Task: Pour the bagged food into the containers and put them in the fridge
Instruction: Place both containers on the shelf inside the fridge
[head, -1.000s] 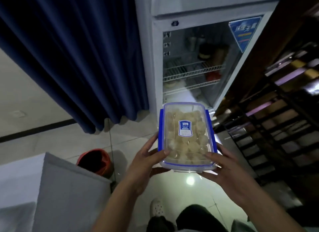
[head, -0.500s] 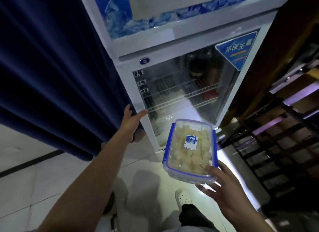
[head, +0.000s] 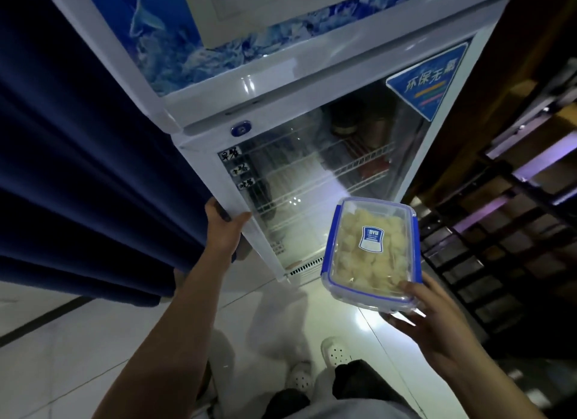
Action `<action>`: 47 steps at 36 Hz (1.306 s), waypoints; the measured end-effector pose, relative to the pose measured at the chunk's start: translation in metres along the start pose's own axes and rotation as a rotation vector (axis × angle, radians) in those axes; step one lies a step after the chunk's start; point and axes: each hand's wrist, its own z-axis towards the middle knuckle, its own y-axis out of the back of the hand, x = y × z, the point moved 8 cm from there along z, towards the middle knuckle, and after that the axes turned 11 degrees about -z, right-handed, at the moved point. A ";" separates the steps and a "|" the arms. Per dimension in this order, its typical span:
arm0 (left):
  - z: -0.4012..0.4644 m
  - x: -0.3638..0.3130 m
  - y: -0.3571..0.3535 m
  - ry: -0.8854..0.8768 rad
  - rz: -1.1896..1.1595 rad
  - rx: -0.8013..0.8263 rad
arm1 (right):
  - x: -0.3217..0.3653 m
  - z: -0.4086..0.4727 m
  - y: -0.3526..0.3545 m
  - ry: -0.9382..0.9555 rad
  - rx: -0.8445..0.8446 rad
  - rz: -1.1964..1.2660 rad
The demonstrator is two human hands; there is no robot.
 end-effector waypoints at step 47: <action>-0.416 0.038 -0.389 -0.219 0.176 1.007 | -0.162 -0.294 0.252 0.193 -0.852 0.713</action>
